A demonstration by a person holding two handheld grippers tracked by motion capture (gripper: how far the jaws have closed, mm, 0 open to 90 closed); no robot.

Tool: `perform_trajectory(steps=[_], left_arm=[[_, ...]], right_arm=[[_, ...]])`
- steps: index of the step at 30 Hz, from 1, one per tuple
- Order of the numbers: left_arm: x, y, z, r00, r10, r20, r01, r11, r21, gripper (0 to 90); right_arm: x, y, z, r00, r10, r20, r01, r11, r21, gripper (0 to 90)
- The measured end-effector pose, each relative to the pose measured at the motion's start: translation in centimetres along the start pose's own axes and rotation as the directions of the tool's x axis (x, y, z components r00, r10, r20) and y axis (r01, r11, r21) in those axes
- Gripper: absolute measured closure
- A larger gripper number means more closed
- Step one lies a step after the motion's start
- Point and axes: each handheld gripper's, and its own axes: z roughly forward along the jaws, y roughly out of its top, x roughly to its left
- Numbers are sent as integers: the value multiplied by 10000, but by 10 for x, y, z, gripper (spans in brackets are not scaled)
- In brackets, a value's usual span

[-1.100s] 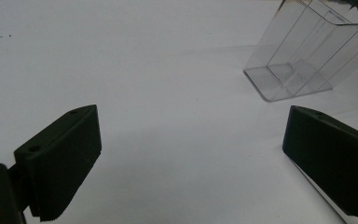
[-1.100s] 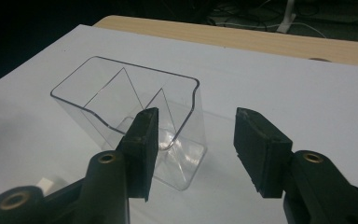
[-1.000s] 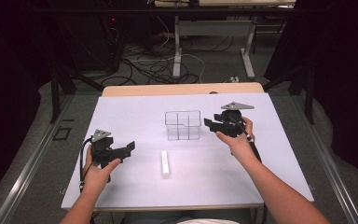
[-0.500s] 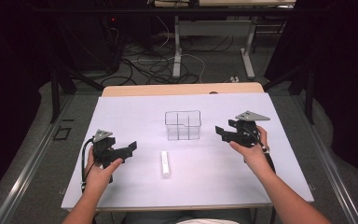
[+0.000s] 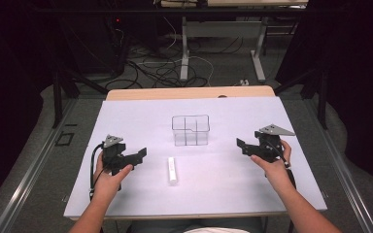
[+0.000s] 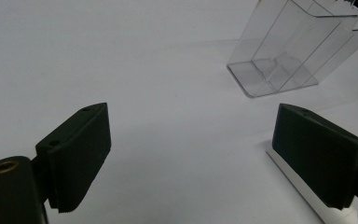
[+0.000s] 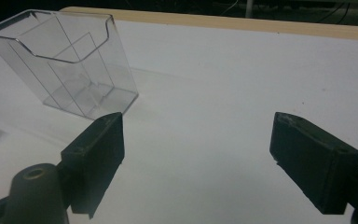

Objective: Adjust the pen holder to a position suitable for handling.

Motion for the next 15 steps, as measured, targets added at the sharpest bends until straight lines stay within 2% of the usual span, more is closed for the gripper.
perform_trajectory(steps=[2, 5, 9, 11, 12, 15], left_arm=[[-2, 0, 0, 10000, -4, 57, 4, 10000, 43, 120], [-6, 1, -2, 9985, -419, 348, 418, 9991, 35, 139], [-11, 5, -3, 9938, -766, 804, 763, 9971, 57, 157], [-13, 8, -4, 9929, -780, 902, 768, 9969, 168, 161], [-15, 10, -5, 9916, -834, 993, 822, 9965, 157, 164], [-21, 15, -6, 9922, -687, 1043, 661, 9974, 278, 201]], right_arm=[[-3, -3, 0, 9999, 36, 132, -36, 10000, -3, 162], [-8, -4, -1, 9971, 48, 754, -74, 9994, 332, 146], [-12, -5, -1, 9942, 230, 1047, -283, 9984, 496, 136], [-13, -6, 0, 9938, 230, 1087, -283, 9984, 480, 125], [-13, -6, 0, 9930, 371, 1119, -428, 9979, 487, 112], [-14, -6, 0, 9932, 357, 1110, -416, 9978, 519, 79]])
